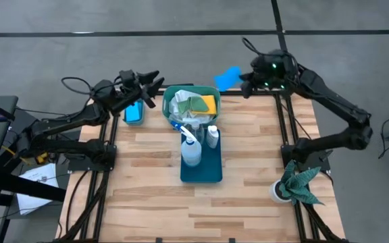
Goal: Pick & Place Kitchen Items
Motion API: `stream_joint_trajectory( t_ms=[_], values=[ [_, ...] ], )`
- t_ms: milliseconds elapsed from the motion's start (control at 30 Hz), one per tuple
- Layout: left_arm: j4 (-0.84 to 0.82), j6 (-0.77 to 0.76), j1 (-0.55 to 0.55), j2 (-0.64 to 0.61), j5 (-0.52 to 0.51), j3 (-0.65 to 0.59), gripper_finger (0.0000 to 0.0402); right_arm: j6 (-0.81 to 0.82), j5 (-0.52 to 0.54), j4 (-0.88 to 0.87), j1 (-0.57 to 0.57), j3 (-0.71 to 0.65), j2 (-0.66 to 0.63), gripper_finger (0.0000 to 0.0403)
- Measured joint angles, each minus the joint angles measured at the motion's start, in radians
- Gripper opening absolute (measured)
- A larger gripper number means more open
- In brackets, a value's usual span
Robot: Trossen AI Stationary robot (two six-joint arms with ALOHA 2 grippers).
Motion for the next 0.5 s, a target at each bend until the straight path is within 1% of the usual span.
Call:
stream_joint_trajectory(
  t_ms=[67, 133, 233, 433, 500],
  values=[
    [0.031, -0.022, -0.013, 0.012, 0.006, 0.006, 0.0214, -0.038, -0.007, -0.016, 0.014, 0.071, 0.047, 0.0],
    [0.026, -0.047, -0.022, 0.032, 0.03, 0.025, 0.0219, -0.068, -0.025, -0.029, 0.026, 0.134, 0.092, 0.0],
    [0.028, -0.049, -0.045, 0.087, 0.049, 0.079, 0.0226, -0.104, -0.032, -0.038, 0.047, 0.21, 0.153, 0.0],
    [0.027, 0.017, -0.067, 0.219, 0.049, 0.204, 0.0225, -0.123, -0.049, -0.068, 0.085, 0.336, 0.261, 0.0],
    [0.004, 0.031, -0.067, 0.257, 0.049, 0.244, 0.0223, -0.123, -0.049, -0.089, 0.098, 0.364, 0.287, 0.0]
  ],
)
